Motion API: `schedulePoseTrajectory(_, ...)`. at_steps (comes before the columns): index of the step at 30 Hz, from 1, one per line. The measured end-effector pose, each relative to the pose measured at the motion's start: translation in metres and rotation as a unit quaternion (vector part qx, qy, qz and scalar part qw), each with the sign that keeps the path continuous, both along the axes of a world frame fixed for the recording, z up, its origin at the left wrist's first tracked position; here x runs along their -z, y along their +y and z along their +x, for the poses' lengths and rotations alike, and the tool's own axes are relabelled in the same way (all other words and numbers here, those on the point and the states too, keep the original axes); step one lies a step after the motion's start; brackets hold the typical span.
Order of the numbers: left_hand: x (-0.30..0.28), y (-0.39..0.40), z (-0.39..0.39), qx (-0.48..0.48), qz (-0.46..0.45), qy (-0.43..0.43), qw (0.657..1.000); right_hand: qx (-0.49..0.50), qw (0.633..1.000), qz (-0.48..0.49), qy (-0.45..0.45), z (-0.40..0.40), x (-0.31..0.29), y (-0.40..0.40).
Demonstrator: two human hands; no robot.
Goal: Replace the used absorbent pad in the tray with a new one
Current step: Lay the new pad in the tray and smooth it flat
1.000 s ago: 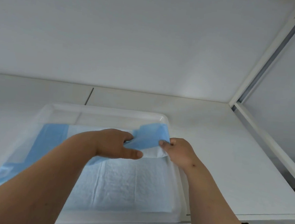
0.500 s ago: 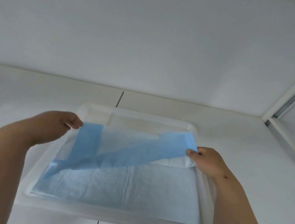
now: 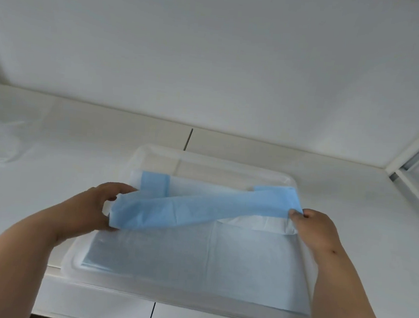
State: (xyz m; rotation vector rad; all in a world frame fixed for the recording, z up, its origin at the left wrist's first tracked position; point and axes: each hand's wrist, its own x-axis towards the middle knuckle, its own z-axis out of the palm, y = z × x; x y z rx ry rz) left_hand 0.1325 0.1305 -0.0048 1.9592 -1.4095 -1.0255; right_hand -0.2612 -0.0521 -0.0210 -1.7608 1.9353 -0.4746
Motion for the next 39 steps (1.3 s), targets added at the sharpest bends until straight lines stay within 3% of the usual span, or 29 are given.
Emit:
schedulePoseTrajectory(4,0.003,0.005,0.008,0.004,0.015,0.04,0.999,0.024,0.999,-0.01,-0.036,0.0,0.001,0.005)
schedulePoseTrajectory(8,0.009,0.0,-0.004,-0.052,-0.057,0.032,0.997,0.038,0.996,-0.01,-0.076,0.0,0.0,0.011)
schedulePoseTrajectory(13,0.009,-0.001,-0.001,-0.114,-0.058,0.149,0.981,0.066,0.989,0.006,-0.133,-0.002,-0.004,0.014)
schedulePoseTrajectory(15,0.007,-0.004,0.0,-0.135,-0.056,0.156,0.977,0.073,0.989,0.006,-0.127,-0.004,-0.004,0.013)
schedulePoseTrajectory(21,0.021,-0.023,0.01,-0.16,-0.064,0.087,0.981,0.07,0.994,-0.015,-0.083,0.002,0.003,0.003)
schedulePoseTrajectory(26,0.028,-0.046,0.009,-0.163,-0.068,-0.042,0.983,0.07,0.994,-0.038,-0.068,0.006,0.006,-0.002)
schedulePoseTrajectory(31,0.032,-0.064,0.007,-0.191,-0.048,-0.177,0.964,0.068,0.997,-0.038,-0.026,0.009,0.007,-0.007)
schedulePoseTrajectory(35,0.035,-0.066,0.0,-0.237,-0.049,-0.205,0.949,0.084,0.995,-0.054,-0.024,0.012,0.009,-0.007)
schedulePoseTrajectory(39,0.038,-0.066,-0.004,-0.198,-0.047,-0.279,0.939,0.084,0.994,-0.061,-0.021,0.015,0.007,-0.007)
